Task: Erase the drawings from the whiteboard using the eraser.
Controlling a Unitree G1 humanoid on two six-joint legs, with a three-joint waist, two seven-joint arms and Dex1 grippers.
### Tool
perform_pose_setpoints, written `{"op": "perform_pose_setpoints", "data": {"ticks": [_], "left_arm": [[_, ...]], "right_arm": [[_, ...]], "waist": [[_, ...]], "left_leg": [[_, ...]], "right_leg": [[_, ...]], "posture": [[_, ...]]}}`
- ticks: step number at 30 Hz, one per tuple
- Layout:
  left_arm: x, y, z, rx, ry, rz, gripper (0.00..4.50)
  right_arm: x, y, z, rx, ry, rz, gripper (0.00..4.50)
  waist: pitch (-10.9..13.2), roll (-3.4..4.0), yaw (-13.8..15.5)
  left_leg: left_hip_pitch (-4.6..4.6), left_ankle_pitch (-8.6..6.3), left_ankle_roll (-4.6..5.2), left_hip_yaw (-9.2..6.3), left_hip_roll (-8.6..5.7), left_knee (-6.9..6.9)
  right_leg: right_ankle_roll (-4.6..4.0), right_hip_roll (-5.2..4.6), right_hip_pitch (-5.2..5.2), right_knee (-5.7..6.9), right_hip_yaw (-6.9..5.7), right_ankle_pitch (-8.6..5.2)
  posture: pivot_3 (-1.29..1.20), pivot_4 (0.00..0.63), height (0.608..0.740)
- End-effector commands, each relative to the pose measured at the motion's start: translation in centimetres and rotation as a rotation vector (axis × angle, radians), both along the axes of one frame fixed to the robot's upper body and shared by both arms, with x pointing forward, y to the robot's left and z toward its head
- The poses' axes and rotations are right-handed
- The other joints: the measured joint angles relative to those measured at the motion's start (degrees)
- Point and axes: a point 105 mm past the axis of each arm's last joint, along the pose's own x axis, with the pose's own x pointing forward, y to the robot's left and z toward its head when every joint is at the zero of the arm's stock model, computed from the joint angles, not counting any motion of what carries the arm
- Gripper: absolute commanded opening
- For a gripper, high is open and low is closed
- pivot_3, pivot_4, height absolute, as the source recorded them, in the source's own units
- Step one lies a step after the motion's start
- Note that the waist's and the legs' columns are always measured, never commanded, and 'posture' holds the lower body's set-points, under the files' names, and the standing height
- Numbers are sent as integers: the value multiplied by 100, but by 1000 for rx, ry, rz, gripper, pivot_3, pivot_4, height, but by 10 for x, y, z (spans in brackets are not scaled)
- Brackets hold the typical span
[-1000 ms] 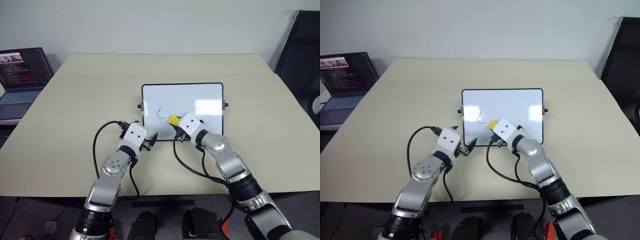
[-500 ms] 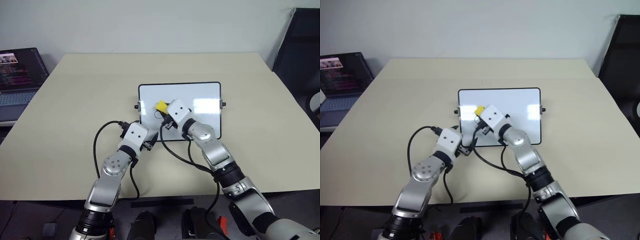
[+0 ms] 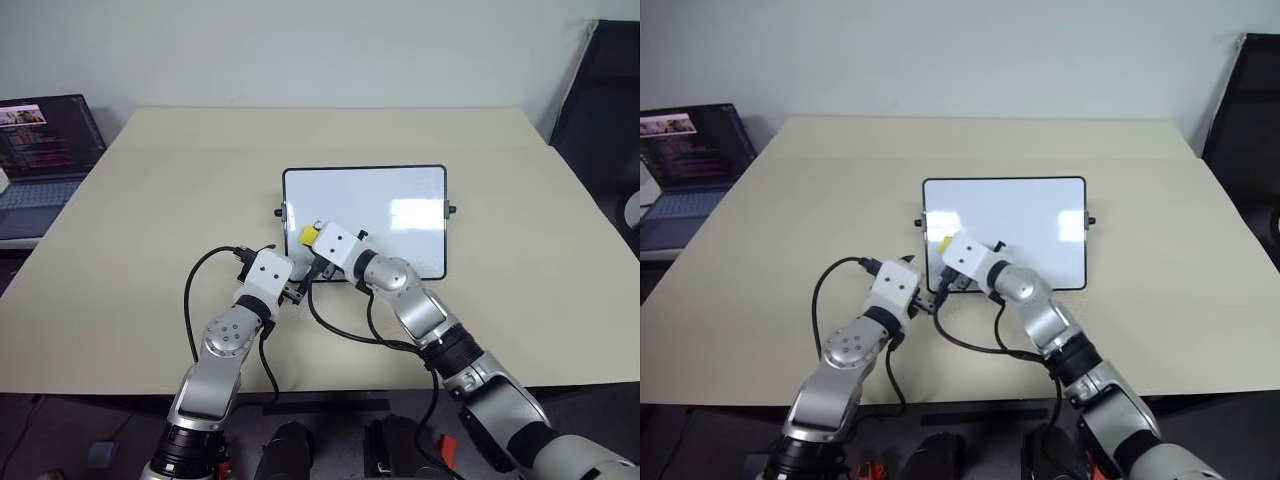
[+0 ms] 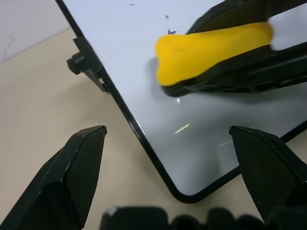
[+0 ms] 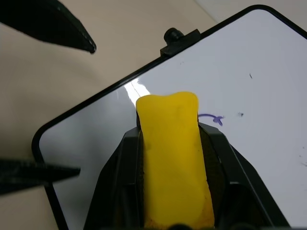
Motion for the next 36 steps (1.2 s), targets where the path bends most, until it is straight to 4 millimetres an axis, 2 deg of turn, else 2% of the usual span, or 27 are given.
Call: {"op": "perform_pose_setpoints", "data": {"ticks": [1, 4, 8, 13, 17, 19, 24, 27, 33, 36], "left_arm": [[0, -1, 16, -4, -59, -3, 4500], [1, -3, 16, -6, -60, -10, 4500], [4, -4, 17, -7, -61, -18, 4500], [5, -6, 18, -8, -61, -25, 4500], [6, -7, 18, -8, -62, -29, 4500], [6, -7, 18, -9, -62, -30, 4500], [5, -7, 18, -11, -64, -26, 4500], [5, -6, 18, -11, -64, -20, 4500], [5, -5, 19, -13, -69, -7, 4500], [5, -5, 20, -16, -73, -4, 4500]], "right_arm": [[6, -38, -19, -54, 57, -104, 1217], [4, -61, -25, -82, 69, -142, 1217], [5, -71, -24, -82, 63, -167, 1217], [9, -55, -1, 31, 11, -151, 1217], [12, -27, 40, 181, -120, -88, 1217], [14, -17, 45, 193, -140, -67, 1217], [18, -1, 42, 181, -136, -52, 1217], [19, 6, 33, 141, -110, -44, 1217], [12, 7, 2, 29, -43, -22, 1217], [11, 2, -6, -3, -32, -28, 1217]], "waist": [[0, 0, 12], [-1, -2, 38], [-2, -3, 44], [-2, -3, 49], [-1, -3, 17], [-1, -2, -10], [-1, -2, -35], [-1, -1, -35], [-1, -1, -45], [-1, -1, -45]], "left_leg": [[0, 0, 0, 1, 0, 2], [1, 0, 0, 1, -1, 8], [4, 2, 2, 2, -2, 11], [5, 6, 7, 5, -2, 11], [4, 6, 7, 6, -1, 10], [1, 6, 7, 7, -2, 8], [-10, 3, 3, 7, 0, -19], [-16, 1, 0, 9, 2, -19], [-3, 1, 1, 10, 0, -8], [4, 1, 1, 8, 2, -7]], "right_leg": [[2, -3, 1, -1, 2, 1], [5, -5, 5, -2, 2, 2], [4, -1, 7, -1, 1, 2], [4, 3, 7, 0, -1, 2], [2, 4, 3, 1, -1, 3], [2, 6, -1, 0, -1, 5], [-3, 5, -12, -12, 0, 2], [-4, 2, -19, -11, 4, 2], [-2, 3, -9, -5, 4, 3], [-3, 4, -4, -2, 2, 3]], "posture": [[0, 150, 740], [0, 150, 740], [0, 150, 740], [0, 150, 740], [0, 150, 740], [0, 150, 740], [0, 150, 740], [0, 150, 740], [0, 150, 740], [0, 150, 740]]}}
